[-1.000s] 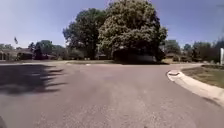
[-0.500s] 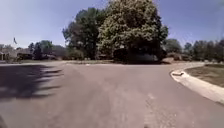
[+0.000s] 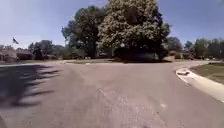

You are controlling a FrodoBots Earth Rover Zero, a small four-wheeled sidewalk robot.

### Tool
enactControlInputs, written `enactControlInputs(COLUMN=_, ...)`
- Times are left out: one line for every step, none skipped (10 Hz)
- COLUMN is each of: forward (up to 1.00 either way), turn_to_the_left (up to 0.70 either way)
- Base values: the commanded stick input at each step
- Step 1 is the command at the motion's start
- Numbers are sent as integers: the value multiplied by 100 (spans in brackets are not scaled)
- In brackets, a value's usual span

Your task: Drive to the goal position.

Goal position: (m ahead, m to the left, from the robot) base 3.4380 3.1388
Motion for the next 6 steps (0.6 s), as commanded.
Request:
enactControlInputs(forward=70, turn_to_the_left=-35)
enactControlInputs(forward=70, turn_to_the_left=-8)
enactControlInputs(forward=70, turn_to_the_left=0)
enactControlInputs(forward=70, turn_to_the_left=0)
enactControlInputs(forward=70, turn_to_the_left=0)
enactControlInputs(forward=70, turn_to_the_left=0)
